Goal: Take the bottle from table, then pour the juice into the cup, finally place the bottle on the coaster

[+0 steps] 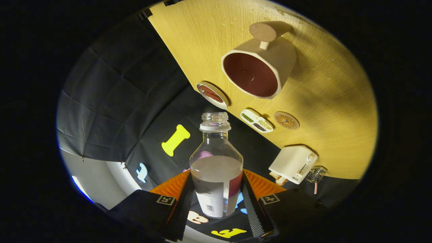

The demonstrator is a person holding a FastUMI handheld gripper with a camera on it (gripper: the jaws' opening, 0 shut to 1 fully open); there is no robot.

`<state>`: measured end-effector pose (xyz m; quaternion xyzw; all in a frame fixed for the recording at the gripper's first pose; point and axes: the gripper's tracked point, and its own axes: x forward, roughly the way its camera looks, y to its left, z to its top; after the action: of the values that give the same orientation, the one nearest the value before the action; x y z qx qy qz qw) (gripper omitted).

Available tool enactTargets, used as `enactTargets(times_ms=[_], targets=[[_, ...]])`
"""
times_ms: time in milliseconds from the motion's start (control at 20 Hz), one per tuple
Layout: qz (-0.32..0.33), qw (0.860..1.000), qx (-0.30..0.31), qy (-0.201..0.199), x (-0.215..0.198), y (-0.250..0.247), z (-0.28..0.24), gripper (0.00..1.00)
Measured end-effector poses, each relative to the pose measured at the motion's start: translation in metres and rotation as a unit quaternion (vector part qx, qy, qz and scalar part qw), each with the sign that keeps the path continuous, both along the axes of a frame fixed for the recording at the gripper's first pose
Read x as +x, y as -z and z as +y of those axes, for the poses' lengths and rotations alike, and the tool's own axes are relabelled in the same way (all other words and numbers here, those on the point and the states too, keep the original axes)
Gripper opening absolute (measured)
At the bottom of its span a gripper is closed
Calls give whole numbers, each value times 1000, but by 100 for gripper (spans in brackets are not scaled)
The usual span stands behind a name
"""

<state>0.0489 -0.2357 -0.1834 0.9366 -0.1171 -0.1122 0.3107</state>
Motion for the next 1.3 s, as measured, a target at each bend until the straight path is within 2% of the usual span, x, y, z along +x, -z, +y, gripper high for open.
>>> enactTargets(times_ms=[650, 750, 900, 1000, 1100, 1200, 1300], targets=[[11, 1000, -11, -12, -1, 4, 1, 76], [21, 999, -29, -23, -1, 7, 4, 76], [46, 994, -88, -54, 5, 17, 15, 76], [64, 986, -132, -83, 7, 22, 23, 76], [83, 972, -190, -109, 9, 25, 30, 76], [107, 950, -265, -129, 8, 29, 35, 75], [139, 919, -340, -147, 7, 34, 39, 75]])
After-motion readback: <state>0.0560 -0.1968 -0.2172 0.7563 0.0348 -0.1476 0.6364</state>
